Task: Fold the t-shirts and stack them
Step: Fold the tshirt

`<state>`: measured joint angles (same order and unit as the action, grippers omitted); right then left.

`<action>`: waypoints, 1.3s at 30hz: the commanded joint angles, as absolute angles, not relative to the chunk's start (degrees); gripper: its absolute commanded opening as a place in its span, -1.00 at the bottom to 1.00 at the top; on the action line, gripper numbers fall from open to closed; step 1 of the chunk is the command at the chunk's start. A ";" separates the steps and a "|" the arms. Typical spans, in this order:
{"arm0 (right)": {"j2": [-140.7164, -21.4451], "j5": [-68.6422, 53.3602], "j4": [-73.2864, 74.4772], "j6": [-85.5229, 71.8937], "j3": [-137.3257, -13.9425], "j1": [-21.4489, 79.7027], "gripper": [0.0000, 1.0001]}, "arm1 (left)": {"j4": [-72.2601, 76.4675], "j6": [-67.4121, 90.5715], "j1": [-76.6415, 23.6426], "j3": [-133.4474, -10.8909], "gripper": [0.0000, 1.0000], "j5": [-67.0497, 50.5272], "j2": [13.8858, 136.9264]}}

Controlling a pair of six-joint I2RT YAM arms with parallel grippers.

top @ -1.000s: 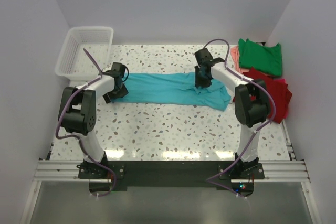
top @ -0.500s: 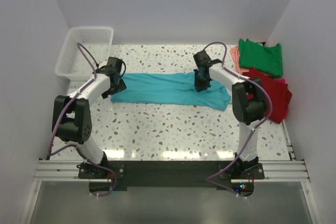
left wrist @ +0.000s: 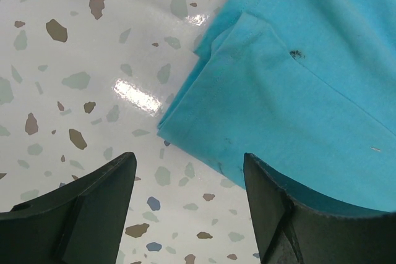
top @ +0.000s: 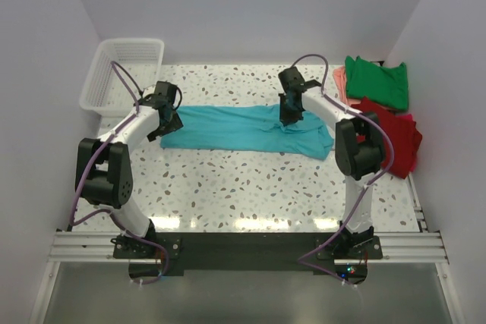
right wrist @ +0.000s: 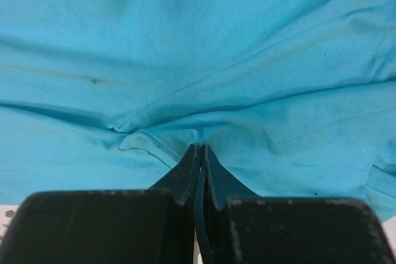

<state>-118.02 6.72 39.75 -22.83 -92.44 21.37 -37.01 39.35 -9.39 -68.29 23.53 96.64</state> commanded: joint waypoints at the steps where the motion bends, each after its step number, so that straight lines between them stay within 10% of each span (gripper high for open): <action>1: -117.94 8.44 39.99 -21.97 -98.34 21.62 -1.00 | -37.00 38.41 -9.05 -69.70 0.50 23.12 95.54; 11: -128.75 10.02 39.82 -18.90 -110.64 21.62 -1.00 | -36.39 37.36 -8.96 -69.70 0.50 21.53 96.24; 16: -128.59 13.53 38.50 -18.54 -111.01 21.62 -0.35 | -36.21 36.91 -8.96 -69.87 0.50 20.92 96.42; 39: -114.87 20.82 36.30 -24.43 -90.88 21.53 -0.50 | -35.07 36.39 -8.96 -68.91 0.50 19.51 97.82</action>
<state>-115.90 18.11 36.62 -21.96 -91.70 21.37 -36.36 37.80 -9.39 -68.29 19.68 97.56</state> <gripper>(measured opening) 0.275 0.749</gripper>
